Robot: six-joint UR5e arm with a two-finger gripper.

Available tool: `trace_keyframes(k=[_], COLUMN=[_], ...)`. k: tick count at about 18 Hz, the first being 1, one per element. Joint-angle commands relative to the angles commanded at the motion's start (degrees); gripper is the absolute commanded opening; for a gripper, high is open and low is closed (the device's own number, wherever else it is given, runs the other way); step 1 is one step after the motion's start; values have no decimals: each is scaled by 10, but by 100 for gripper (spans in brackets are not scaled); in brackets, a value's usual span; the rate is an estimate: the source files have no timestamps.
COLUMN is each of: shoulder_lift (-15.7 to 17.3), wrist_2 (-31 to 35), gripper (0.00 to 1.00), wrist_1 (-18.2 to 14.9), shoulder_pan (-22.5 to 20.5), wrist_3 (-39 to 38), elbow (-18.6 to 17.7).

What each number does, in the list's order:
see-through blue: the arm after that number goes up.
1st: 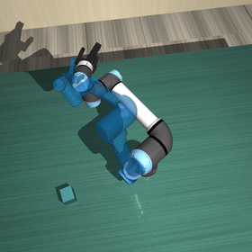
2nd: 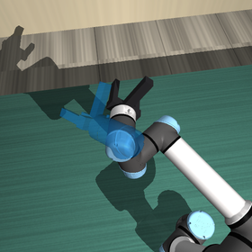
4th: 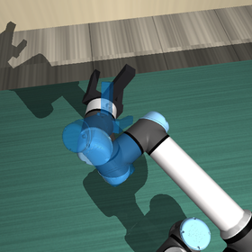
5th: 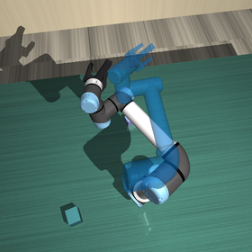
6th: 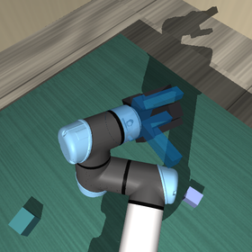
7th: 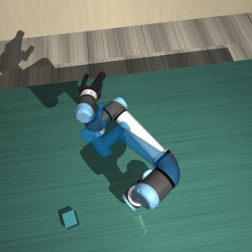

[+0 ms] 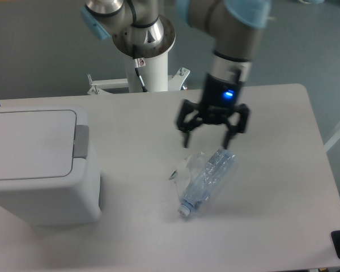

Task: Open the trash can
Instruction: 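Lower the gripper onto the bin lid's edge and push it open, then hold the gripper beside the opened bin as the lid swings up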

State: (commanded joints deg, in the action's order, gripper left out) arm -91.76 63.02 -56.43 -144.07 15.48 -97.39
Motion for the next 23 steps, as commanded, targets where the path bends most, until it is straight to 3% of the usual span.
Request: trace_keyframes(k=[5,9,23], shoulder_lift=[-7,-11,-25], wrist_2=[0,-1,1], gripper=[100,100,100], wrist_1=[11,21,22], shoulder_pan=[67,91,107], wrist_3=[-15,-15,-17], elbow=[0,0,-1])
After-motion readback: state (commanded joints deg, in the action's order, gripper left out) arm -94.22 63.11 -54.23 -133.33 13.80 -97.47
